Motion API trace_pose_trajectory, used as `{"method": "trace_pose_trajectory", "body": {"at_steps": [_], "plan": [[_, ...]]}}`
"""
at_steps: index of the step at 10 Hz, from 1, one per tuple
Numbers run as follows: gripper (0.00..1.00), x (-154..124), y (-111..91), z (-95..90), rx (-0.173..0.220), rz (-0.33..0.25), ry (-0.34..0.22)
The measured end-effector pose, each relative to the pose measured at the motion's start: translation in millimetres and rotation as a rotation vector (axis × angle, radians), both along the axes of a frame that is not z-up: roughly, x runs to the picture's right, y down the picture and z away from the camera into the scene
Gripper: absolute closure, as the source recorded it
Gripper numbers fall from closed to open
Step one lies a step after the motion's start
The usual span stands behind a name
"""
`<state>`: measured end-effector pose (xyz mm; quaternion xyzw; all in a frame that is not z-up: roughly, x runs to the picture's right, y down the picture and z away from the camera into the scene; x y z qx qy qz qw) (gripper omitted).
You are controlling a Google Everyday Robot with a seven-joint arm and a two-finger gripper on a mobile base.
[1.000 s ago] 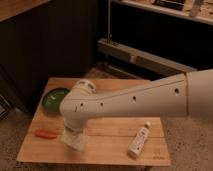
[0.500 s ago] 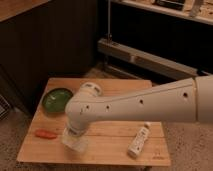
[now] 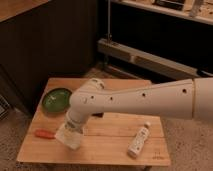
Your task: Place the white sponge in the ceramic cup
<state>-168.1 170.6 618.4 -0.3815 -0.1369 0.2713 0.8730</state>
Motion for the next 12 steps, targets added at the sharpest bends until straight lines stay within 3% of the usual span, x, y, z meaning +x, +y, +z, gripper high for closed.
{"method": "trace_pose_trajectory", "body": {"at_steps": [9,12], "plan": [[1.0,1,-14,29.4,-0.056,0.084,-0.032],[1.0,6,-16,41.6,-0.094,0.118,-0.027]]}}
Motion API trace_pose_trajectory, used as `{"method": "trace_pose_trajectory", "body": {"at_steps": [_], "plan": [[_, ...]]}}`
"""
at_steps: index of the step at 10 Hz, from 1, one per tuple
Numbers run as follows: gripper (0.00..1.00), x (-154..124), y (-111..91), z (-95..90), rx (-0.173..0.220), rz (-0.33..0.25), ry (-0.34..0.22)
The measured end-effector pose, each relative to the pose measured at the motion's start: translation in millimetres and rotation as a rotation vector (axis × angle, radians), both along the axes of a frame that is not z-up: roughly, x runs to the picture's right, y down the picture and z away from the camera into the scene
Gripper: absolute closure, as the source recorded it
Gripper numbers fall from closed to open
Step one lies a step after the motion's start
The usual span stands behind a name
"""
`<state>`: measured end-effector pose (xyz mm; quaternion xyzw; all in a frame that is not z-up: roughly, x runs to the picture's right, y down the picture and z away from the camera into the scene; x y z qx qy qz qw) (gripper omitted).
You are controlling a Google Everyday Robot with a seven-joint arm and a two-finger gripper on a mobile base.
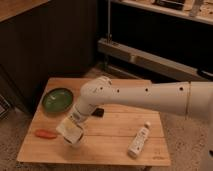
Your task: Place the white sponge in the ceramic cup
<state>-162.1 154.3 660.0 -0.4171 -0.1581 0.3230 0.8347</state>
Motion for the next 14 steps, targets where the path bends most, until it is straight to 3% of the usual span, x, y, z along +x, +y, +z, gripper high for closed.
{"method": "trace_pose_trajectory", "body": {"at_steps": [6,9,12,14], "plan": [[0.98,-2,-5,13.2,-0.014,0.035,-0.019],[0.68,-5,-3,13.9,-0.02,0.036,-0.08],[0.37,-2,-2,14.7,0.0,0.036,-0.022],[0.21,-2,-2,15.8,-0.011,0.036,-0.046]]}}
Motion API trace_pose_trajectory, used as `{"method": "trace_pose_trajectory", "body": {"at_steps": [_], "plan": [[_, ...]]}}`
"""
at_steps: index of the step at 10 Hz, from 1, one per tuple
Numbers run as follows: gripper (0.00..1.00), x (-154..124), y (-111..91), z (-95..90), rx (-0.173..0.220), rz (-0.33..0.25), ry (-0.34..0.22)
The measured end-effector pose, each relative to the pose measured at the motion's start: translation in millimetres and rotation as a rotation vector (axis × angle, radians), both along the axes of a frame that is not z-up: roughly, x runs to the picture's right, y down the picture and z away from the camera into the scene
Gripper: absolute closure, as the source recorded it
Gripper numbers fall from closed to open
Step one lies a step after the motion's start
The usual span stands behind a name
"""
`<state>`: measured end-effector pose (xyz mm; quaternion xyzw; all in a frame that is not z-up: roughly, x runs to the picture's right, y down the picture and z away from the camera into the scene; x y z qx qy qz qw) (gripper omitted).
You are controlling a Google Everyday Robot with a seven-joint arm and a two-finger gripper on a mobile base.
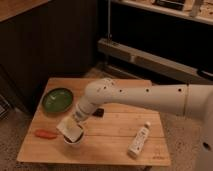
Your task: Place the white sponge in the ceramic cup
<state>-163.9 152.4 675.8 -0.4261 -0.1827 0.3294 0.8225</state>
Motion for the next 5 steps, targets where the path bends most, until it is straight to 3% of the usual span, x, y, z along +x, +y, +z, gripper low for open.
{"method": "trace_pose_trajectory", "body": {"at_steps": [5], "plan": [[0.2,1.8,0.7,0.1,0.009,0.002,0.01]]}}
